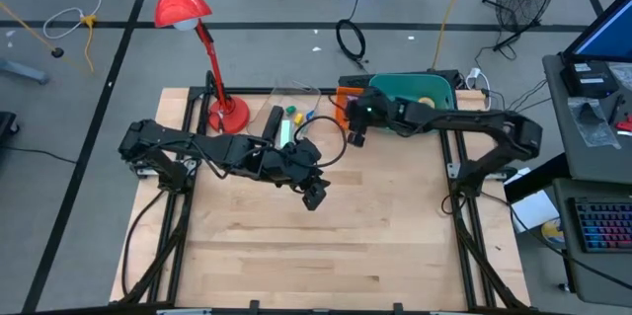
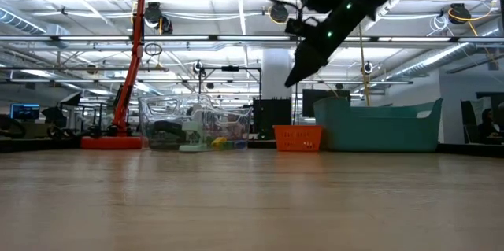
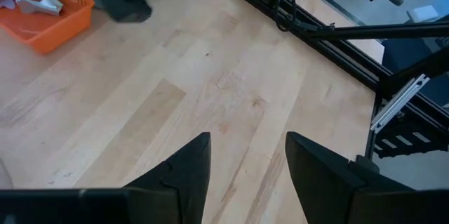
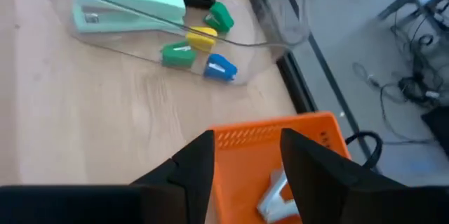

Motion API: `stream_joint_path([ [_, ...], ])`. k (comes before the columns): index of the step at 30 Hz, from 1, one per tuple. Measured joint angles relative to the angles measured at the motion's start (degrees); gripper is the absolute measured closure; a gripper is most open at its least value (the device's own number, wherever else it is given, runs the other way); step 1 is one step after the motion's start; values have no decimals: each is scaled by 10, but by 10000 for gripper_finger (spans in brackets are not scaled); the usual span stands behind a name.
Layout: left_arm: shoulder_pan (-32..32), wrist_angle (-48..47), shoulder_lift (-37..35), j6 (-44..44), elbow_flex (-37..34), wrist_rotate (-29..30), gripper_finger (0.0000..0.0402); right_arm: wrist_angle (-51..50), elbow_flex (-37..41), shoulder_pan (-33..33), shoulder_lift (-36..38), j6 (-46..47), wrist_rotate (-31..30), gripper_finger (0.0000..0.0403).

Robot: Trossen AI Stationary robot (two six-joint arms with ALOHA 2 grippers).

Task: Pick and place Stapler, Stapler remover, tape
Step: Adjust the bins

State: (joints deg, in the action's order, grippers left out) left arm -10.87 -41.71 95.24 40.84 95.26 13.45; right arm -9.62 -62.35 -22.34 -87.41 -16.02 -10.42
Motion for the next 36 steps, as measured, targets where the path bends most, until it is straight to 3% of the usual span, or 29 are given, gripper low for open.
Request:
stream_joint_path([
  [6, 0, -3, 0, -19, 0, 0, 215, -75, 0, 7, 84, 95, 2, 247],
  [10, 9, -37, 0, -16, 0, -1, 215, -127, 0, 30, 144, 158, 47, 247],
  [17, 64, -156, 0, 52, 0, 0, 215, -227, 0, 104, 262, 288, 47, 248],
  [24, 130, -349, 0, -21, -1, 30, 215, -325, 0, 171, 359, 421, 45, 248],
  [32, 225, -344, 0, -163, -131, -60, 215, -358, 0, 242, 393, 486, -3, 248],
  [36, 285, -358, -6, -108, -215, 1, 236, -360, 0, 273, 387, 496, -24, 248],
])
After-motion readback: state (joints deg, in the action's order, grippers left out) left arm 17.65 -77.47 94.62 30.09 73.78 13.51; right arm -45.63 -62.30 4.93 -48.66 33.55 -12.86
